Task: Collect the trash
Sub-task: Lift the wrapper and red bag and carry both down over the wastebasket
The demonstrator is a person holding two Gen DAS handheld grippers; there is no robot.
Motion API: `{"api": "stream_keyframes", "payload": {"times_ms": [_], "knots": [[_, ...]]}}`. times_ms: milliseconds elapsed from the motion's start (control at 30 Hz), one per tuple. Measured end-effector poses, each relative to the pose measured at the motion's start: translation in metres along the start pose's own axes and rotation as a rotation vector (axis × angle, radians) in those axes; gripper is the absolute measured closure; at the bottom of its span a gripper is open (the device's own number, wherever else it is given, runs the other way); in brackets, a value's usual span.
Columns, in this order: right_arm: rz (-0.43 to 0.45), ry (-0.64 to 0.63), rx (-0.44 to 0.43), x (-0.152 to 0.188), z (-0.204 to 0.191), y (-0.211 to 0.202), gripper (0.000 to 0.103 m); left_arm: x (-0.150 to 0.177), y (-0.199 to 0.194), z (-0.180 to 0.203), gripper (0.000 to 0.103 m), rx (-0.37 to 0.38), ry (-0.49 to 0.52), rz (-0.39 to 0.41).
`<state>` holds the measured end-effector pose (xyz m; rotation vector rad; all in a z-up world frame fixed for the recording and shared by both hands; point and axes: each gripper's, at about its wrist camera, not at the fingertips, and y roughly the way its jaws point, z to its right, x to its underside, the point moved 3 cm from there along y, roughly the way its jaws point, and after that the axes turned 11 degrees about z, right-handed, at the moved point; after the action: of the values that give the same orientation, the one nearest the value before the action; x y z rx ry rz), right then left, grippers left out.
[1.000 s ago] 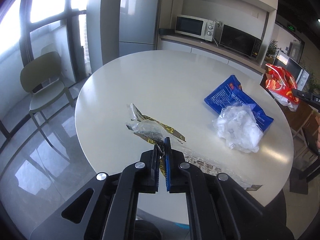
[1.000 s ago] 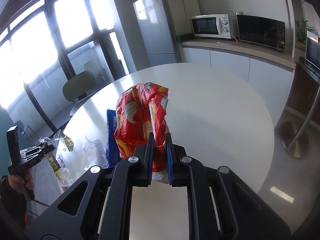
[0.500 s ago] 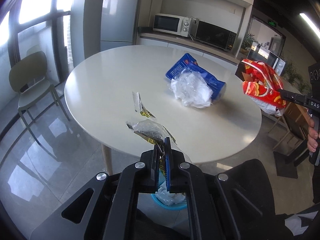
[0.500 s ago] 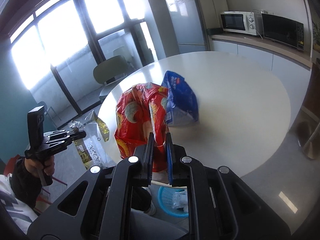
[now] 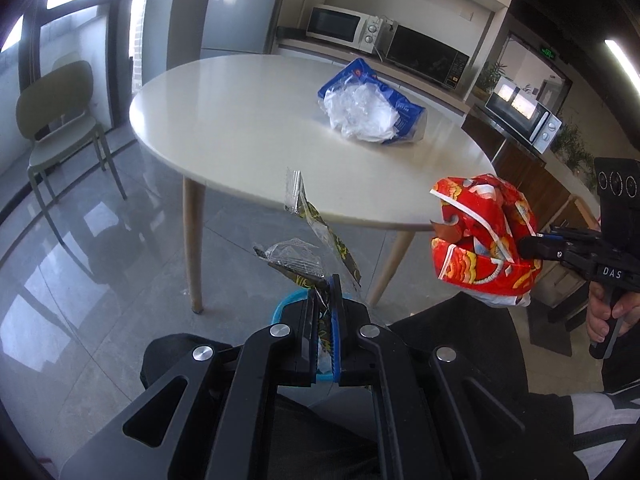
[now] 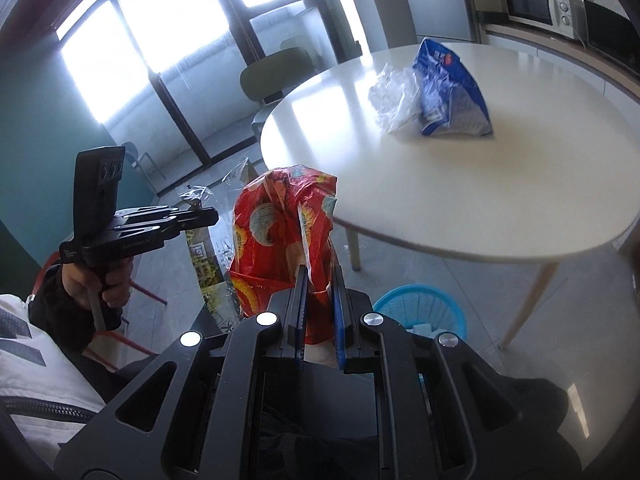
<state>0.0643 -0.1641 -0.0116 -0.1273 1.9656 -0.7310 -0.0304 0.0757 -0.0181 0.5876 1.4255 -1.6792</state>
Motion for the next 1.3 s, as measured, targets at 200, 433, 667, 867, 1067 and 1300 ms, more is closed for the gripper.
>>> {"api": "stream_keyframes", "payload": {"times_ms": [200, 433, 667, 867, 1067, 1300], "knots": [[-0.088, 0.07, -0.012, 0.038, 0.01, 0.033, 0.093, 0.024, 0.022, -0.004, 0.099, -0.014, -0.003, -0.066], [-0.198, 0.182, 0.034, 0.08, 0.053, 0.079, 0.093, 0.054, 0.077, -0.009, 0.099, -0.015, -0.014, -0.178], [-0.28, 0.359, 0.142, 0.117, 0.13, 0.126, 0.093, 0.074, 0.153, -0.019, 0.099, -0.027, -0.063, -0.286], [-0.345, 0.462, 0.234, 0.142, 0.185, 0.166, 0.093, 0.094, 0.214, -0.026, 0.099, -0.042, -0.095, -0.368], [-0.416, 0.546, 0.296, 0.165, 0.221, 0.203, 0.093, 0.112, 0.266, -0.026, 0.099, -0.043, -0.103, -0.448], [-0.458, 0.655, 0.329, 0.186, 0.251, 0.236, 0.092, 0.13, 0.312, -0.028, 0.098, -0.012, -0.091, -0.495]]}}
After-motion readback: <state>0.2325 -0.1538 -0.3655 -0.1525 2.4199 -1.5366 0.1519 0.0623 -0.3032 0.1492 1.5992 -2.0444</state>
